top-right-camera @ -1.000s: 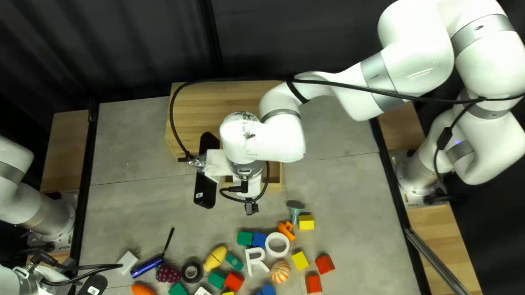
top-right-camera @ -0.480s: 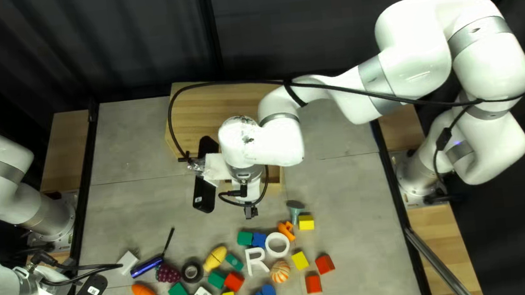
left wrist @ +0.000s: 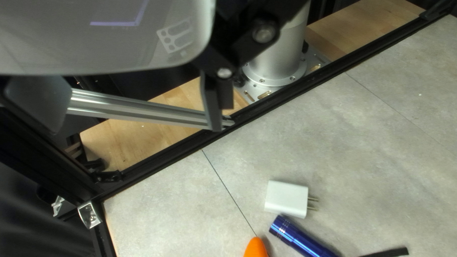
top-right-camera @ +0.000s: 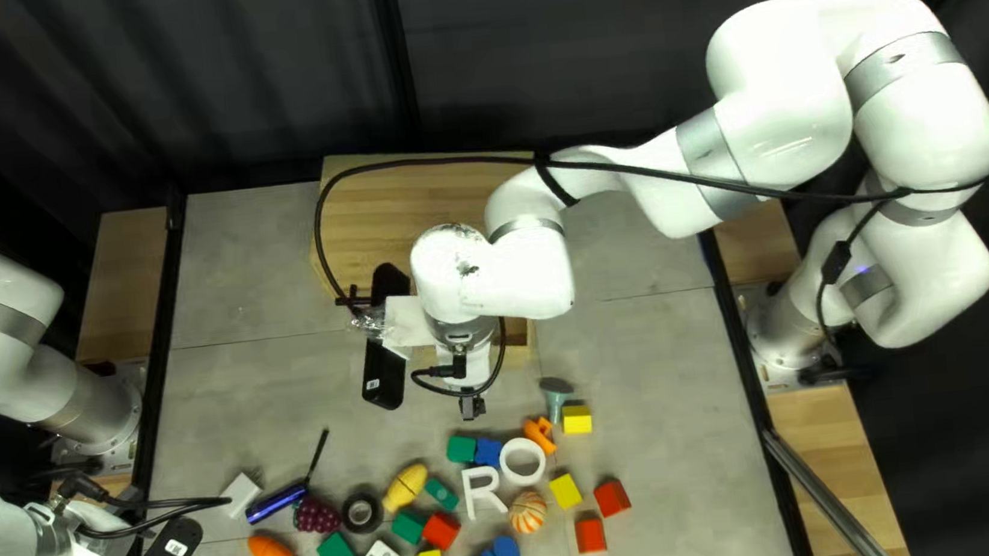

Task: Open drawers and place objects into drawer and close

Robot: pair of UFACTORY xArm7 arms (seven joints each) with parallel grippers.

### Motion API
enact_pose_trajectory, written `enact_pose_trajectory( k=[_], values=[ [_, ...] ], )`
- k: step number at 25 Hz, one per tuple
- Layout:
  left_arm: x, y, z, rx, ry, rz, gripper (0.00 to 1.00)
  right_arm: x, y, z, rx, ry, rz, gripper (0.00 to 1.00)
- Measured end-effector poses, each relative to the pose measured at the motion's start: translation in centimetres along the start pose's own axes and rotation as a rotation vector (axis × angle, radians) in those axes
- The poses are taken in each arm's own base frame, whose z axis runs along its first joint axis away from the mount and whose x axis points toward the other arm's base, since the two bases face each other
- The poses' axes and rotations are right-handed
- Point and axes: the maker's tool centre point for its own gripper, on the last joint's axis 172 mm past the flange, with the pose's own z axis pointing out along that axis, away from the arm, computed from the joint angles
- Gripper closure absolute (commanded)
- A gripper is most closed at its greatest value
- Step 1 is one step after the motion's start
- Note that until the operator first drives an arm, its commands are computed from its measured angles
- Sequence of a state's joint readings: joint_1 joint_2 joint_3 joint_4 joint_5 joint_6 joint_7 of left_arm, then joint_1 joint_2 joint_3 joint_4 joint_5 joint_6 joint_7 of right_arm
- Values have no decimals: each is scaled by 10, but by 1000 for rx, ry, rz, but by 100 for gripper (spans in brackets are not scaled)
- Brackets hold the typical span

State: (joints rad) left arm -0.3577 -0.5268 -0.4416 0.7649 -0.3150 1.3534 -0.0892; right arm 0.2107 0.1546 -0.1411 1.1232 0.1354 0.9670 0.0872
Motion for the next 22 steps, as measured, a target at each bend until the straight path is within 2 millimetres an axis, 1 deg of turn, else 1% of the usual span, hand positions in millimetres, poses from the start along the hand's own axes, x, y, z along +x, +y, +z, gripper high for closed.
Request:
enact_pose_trajectory(
  k=[9, 14, 22],
  values=[
    [0, 0, 0, 0, 0, 0, 0, 1, 12, -5, -10, -5, 2, 0],
    [0, 0, 0, 0, 0, 0, 0, -5, 23, 3, -23, -14, 8, 0],
    [0, 0, 0, 0, 0, 0, 0, -6, 27, 9, -21, -12, 15, 0]
  ],
)
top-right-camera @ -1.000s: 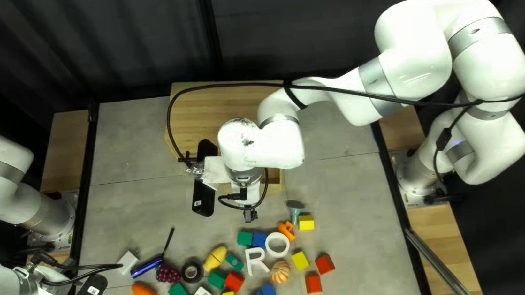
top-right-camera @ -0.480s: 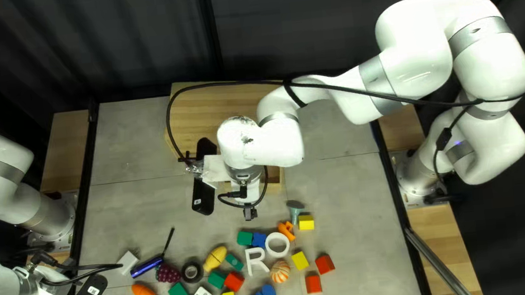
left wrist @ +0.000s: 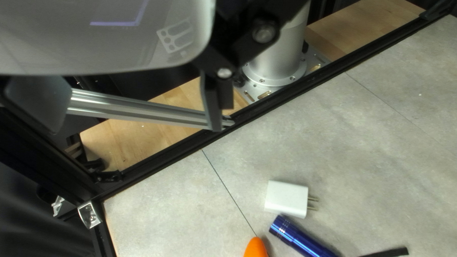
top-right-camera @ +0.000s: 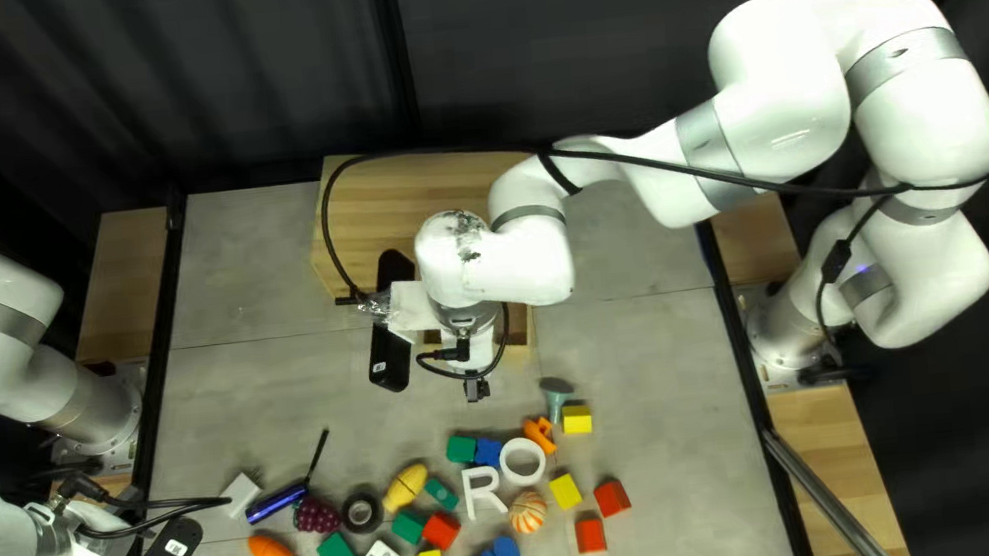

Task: Open drawers and place objects into drawer and close

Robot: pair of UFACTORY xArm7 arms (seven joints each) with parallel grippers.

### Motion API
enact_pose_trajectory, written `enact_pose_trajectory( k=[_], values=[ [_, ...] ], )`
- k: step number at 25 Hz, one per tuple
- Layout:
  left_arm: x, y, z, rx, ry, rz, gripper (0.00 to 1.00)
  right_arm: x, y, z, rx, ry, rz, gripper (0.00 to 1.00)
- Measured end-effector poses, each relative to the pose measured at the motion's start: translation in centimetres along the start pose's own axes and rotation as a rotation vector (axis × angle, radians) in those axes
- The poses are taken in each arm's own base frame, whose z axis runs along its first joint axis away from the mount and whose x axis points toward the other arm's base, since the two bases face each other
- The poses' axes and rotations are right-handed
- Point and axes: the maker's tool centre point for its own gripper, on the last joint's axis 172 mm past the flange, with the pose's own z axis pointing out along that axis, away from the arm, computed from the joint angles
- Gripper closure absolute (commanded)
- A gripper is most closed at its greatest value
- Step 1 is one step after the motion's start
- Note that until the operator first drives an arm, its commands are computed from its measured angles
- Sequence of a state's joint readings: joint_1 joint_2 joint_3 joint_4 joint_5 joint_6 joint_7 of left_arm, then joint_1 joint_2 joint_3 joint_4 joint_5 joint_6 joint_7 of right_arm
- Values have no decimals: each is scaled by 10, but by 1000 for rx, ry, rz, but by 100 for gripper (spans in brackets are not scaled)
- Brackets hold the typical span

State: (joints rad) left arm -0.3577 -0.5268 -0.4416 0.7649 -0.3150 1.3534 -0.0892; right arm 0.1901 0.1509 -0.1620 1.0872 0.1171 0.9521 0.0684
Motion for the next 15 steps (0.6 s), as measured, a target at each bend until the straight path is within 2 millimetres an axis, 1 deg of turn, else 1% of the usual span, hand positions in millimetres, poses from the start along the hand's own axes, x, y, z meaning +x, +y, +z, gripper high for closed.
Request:
enact_pose_trajectory(
  k=[15],
  values=[
    [0, 0, 0, 0, 0, 0, 0, 3, -2, 9, 18, 13, -3, 0]
  ],
)
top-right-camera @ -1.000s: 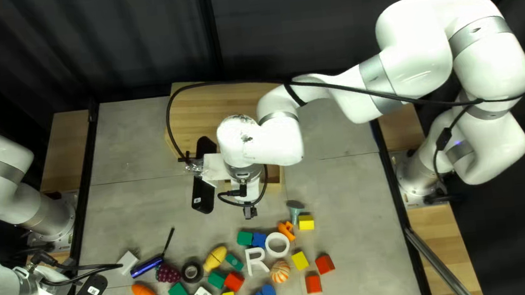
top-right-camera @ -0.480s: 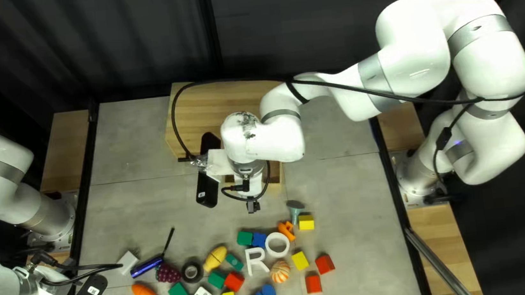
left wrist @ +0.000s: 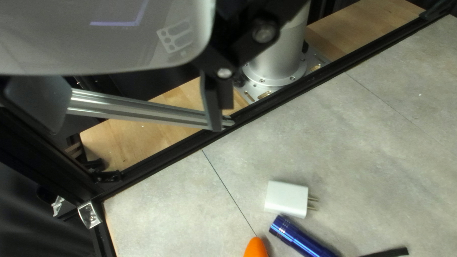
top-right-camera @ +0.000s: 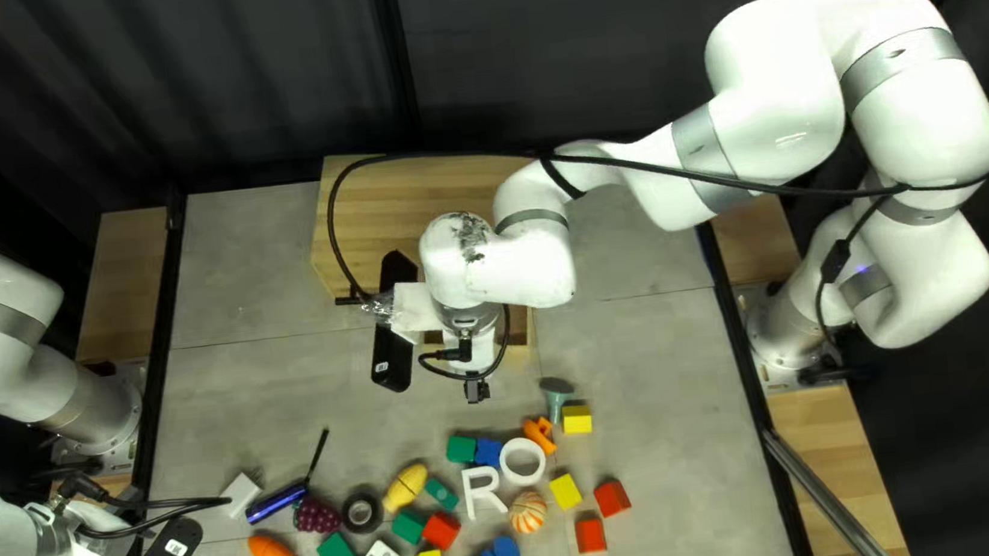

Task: Open drawers and place objects into drawer and close

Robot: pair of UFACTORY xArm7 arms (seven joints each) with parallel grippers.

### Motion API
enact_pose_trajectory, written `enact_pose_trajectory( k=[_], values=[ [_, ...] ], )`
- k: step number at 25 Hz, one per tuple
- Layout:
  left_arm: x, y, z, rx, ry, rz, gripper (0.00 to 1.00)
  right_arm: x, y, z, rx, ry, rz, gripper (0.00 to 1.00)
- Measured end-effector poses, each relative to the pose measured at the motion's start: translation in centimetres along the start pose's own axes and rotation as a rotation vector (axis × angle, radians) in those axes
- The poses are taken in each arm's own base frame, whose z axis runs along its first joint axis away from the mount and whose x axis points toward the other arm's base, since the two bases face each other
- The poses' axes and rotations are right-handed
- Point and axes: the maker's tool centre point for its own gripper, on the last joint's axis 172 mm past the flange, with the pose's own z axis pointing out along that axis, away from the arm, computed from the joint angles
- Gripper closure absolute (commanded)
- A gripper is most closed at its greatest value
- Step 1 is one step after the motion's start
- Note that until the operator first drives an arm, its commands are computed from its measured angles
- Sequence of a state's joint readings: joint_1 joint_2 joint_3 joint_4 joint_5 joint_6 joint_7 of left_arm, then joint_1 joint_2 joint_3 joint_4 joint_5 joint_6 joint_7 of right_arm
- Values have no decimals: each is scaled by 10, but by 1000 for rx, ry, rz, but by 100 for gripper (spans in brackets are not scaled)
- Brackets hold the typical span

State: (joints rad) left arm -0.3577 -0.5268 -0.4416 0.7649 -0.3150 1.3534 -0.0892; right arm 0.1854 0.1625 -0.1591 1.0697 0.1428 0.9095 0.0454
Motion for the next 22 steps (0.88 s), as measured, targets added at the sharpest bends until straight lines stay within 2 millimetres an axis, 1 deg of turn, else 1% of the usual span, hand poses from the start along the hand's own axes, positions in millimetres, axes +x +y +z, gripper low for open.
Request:
enact_pose_trajectory(
  k=[12, 22],
  values=[
    [0, 0, 0, 0, 0, 0, 0, 2, -5, 5, 17, 3, -2, 0],
    [0, 0, 0, 0, 0, 0, 0, 2, -9, 4, 28, -1, -3, 0]
  ],
)
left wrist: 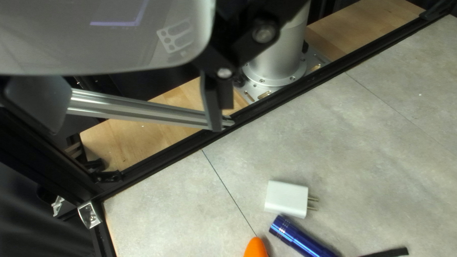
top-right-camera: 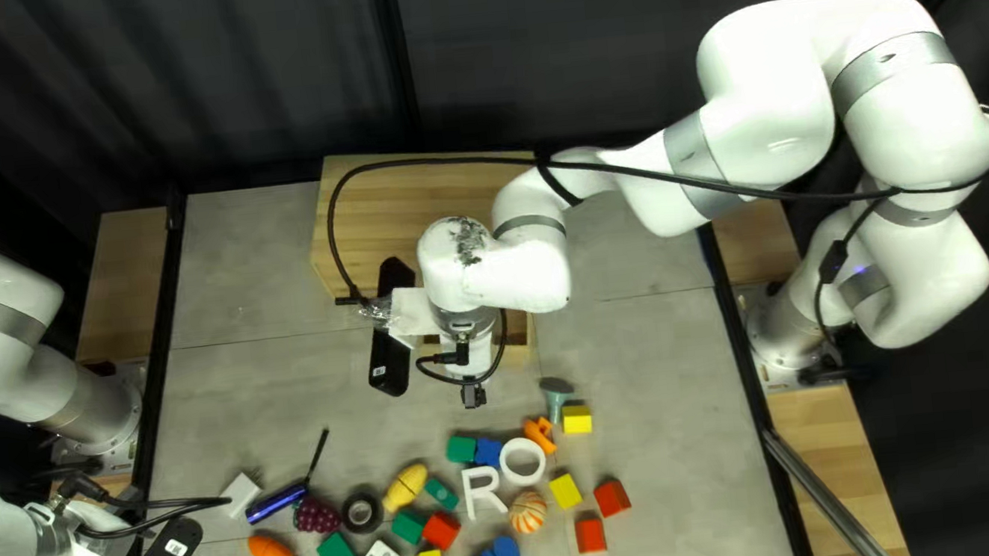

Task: Open drawers and place objects into drawer and close

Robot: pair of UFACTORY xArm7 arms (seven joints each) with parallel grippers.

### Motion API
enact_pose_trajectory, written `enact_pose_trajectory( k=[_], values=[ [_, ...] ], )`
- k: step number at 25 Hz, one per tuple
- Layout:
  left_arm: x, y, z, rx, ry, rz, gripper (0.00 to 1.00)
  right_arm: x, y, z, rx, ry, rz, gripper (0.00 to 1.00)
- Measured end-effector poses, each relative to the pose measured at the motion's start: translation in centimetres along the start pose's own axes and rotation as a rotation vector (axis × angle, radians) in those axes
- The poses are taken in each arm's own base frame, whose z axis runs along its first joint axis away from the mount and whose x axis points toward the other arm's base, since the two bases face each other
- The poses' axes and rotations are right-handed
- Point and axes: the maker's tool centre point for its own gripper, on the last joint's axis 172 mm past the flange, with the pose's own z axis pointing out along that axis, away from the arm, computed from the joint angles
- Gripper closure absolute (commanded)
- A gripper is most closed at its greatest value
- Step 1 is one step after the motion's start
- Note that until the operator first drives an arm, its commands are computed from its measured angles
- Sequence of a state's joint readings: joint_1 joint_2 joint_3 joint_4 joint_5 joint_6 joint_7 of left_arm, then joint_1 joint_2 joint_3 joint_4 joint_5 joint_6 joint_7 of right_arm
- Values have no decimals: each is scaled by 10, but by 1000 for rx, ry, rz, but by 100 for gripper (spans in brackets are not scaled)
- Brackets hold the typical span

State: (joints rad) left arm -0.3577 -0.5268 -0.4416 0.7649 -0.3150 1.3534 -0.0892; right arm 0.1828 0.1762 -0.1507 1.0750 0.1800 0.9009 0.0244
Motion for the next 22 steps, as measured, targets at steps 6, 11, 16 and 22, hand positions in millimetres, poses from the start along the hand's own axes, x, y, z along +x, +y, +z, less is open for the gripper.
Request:
enact_pose_trajectory(
  k=[6, 11, 16, 22],
  values=[
    [0, 0, 0, 0, 0, 0, 0, 0, -2, -1, 26, -1, -10, 0],
    [0, 0, 0, 0, 0, 0, 0, 1, -1, -1, 37, -4, -16, 0],
    [0, 0, 0, 0, 0, 0, 0, 1, -1, -1, 46, -4, -23, 0],
    [0, 0, 0, 0, 0, 0, 0, 3, -1, -3, 57, -3, -31, 0]
  ],
)
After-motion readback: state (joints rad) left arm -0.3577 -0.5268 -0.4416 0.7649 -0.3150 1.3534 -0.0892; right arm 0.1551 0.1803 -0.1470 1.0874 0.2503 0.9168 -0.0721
